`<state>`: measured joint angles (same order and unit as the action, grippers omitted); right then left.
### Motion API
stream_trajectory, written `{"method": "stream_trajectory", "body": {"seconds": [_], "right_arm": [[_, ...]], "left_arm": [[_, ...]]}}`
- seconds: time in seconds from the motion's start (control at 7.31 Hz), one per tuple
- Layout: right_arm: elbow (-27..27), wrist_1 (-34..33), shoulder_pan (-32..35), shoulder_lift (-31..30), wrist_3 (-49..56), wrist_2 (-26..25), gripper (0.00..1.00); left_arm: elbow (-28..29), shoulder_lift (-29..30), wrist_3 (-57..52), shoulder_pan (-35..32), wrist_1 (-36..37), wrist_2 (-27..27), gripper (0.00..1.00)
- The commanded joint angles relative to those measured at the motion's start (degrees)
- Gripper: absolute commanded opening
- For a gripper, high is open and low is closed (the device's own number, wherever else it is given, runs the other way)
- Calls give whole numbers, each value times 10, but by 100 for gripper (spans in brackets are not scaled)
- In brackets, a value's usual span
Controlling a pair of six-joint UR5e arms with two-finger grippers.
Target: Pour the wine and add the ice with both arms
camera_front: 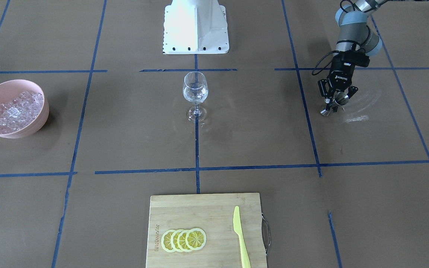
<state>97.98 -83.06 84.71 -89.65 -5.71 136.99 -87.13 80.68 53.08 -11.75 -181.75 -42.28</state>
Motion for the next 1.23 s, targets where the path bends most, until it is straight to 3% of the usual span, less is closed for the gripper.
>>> {"method": "stream_trajectory", "body": {"seconds": [0.0, 0.27, 0.41, 0.68, 0.96, 1.1], "right_arm": [[4, 0, 0, -1, 0, 0, 100], [5, 0, 0, -1, 0, 1, 100], [9, 0, 0, -1, 0, 1, 100], [7, 0, -4, 0, -3, -1, 100], [10, 1, -4, 0, -2, 7, 100], [18, 1, -4, 0, -3, 7, 100]], "left_arm": [[-1, 0, 0, 2, 0, 0, 48], [-1, 0, 1, 6, 0, 0, 63], [-3, -1, -3, 6, -2, -3, 100], [-25, -28, -10, 5, -3, -45, 100], [-92, -103, -26, 5, 1, -130, 100], [-96, -113, -25, 4, 3, -167, 100]]}}
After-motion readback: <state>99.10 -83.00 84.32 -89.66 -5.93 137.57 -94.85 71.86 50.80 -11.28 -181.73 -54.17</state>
